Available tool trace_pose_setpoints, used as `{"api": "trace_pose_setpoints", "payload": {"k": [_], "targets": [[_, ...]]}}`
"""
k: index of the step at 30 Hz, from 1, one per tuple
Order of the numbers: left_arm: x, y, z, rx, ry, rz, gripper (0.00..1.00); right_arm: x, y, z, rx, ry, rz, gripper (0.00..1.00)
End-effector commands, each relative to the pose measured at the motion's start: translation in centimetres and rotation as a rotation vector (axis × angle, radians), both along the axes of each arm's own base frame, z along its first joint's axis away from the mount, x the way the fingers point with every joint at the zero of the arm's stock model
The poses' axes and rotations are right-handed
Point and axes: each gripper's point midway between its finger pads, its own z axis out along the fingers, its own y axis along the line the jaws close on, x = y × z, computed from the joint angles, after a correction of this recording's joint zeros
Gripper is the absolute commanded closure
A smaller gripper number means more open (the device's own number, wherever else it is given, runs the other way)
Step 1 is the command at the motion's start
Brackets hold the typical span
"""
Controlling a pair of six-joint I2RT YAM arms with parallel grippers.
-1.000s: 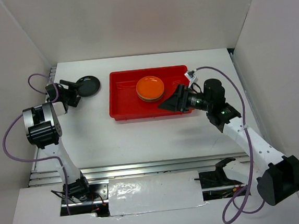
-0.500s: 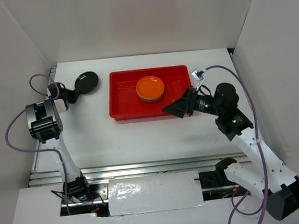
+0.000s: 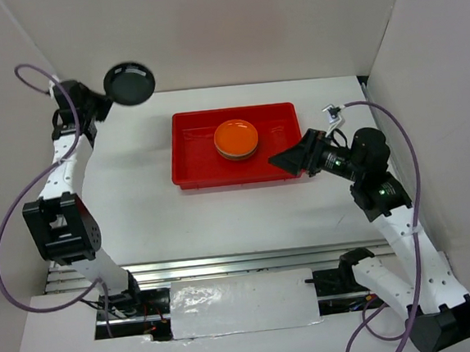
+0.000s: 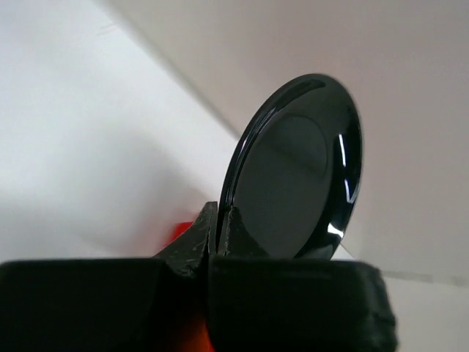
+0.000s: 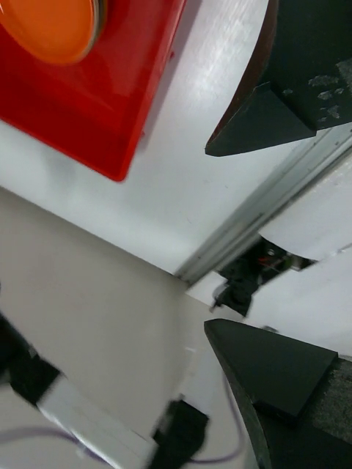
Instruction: Place the plates into the plastic bin on the countertop
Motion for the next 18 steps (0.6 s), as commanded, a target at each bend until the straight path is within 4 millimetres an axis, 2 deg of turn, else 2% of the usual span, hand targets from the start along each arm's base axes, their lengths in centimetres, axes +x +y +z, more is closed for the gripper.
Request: {"api": "trace_pose_setpoints", "payload": {"k": [1, 3, 4, 5, 6, 8, 9, 11, 14, 18], "targets": [[-1.1, -7.5, 5.7, 0.104, -0.048, -0.268, 1.00, 1.8, -3.2, 0.8, -0.040, 0.008, -0.214, 0.00], [-0.7, -11.8, 5.6, 0.106, -0.041, -0.400, 1.00, 2.8, -5.2, 0.6, -0.054, 0.035, -0.340, 0.00], [-1.3, -14.6, 4.5, 0.107, 0.010, -0.467, 1.00, 3.0, -6.6, 0.7, -0.073, 0.044, -0.428, 0.00], [-0.9, -16.1, 4.1, 0.117, 0.020, -0.508, 1.00, 3.1, -7.4, 0.8, -0.082, 0.044, -0.472, 0.00], [-1.4, -18.6, 3.5, 0.130, 0.037, -0.563, 1.00, 3.2, -8.3, 1.0, -0.091, 0.043, -0.513, 0.00], [-1.7, -21.2, 2.2, 0.136, 0.057, -0.624, 1.00, 2.5, -9.4, 1.5, -0.110, 0.040, -0.553, 0.00], [-2.3, -23.4, 1.7, 0.149, 0.063, -0.668, 1.00, 2.2, -9.9, 1.8, -0.111, 0.034, -0.568, 0.00], [-2.6, -26.0, 0.4, 0.167, 0.087, -0.719, 1.00, 1.6, -9.8, 2.0, -0.104, 0.028, -0.550, 0.00], [-2.6, -28.2, -1.3, 0.174, 0.113, -0.763, 1.00, 0.9, -9.9, 2.0, -0.097, 0.024, -0.543, 0.00], [-2.4, -30.0, -3.5, 0.191, 0.169, -0.804, 1.00, 0.4, -10.0, 1.9, -0.104, 0.025, -0.532, 0.00]]}}
